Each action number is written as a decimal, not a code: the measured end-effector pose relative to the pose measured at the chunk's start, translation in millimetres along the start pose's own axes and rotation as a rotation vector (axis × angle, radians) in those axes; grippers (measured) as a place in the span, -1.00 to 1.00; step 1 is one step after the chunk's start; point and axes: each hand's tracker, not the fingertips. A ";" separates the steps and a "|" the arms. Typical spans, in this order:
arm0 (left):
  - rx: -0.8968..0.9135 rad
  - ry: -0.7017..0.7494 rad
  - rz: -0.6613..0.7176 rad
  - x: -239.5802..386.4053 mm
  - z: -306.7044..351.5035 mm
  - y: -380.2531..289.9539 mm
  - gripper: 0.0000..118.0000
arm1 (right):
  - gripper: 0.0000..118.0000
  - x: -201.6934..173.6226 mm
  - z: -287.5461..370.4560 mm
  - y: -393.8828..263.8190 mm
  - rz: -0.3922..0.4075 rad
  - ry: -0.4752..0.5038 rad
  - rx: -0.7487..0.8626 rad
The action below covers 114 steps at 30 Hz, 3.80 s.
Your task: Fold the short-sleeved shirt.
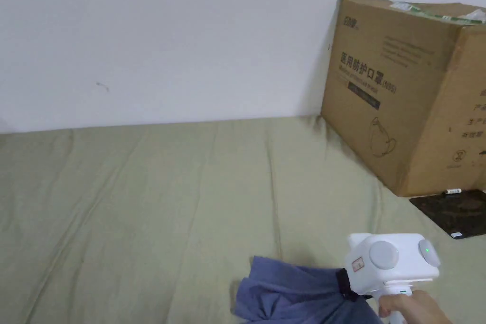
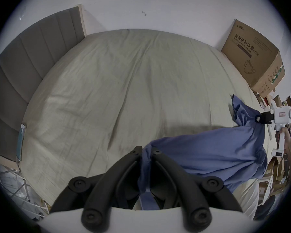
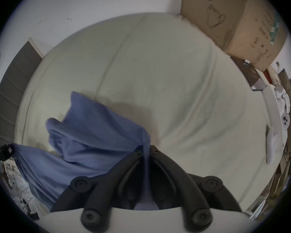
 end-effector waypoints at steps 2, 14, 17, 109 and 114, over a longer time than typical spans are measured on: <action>0.025 -0.002 0.012 0.8 12.3 11.9 -0.89 | -0.95 7.5 25.9 4.0 -0.050 0.026 0.044; 0.354 0.034 -0.120 39.8 139.3 147.4 -0.89 | -0.95 23.3 253.2 68.0 -0.123 0.032 0.425; 0.395 0.027 -0.106 48.4 159.7 187.4 -0.89 | -0.95 20.9 289.2 97.2 -0.140 0.000 0.513; 0.095 0.050 -0.004 -60.2 78.1 -176.5 -0.12 | 0.48 -47.4 149.2 -270.9 0.021 0.022 0.162; 0.083 0.104 -0.017 -55.7 62.8 -192.6 -0.99 | -1.00 -50.7 139.8 -277.5 0.016 -0.035 0.171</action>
